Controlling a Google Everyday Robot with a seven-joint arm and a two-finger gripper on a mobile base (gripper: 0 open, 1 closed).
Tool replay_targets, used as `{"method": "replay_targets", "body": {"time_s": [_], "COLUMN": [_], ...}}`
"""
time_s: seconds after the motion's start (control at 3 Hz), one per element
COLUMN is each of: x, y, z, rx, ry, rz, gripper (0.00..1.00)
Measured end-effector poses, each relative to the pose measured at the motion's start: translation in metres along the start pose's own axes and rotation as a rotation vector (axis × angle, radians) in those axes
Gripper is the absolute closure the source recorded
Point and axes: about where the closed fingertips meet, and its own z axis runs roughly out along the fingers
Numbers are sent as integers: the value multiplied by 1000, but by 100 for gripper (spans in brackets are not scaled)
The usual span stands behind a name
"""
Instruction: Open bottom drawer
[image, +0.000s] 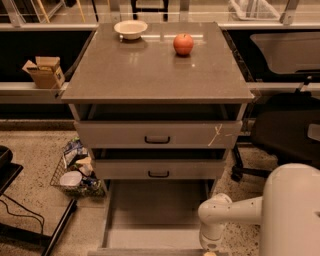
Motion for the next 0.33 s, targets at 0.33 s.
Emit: {"method": "replay_targets", "body": {"time_s": [0.33], "x": [4], "y": [35], "z": [-53], "rx": [80], "ry": [6], "rz": [32], "gripper": [0]}}
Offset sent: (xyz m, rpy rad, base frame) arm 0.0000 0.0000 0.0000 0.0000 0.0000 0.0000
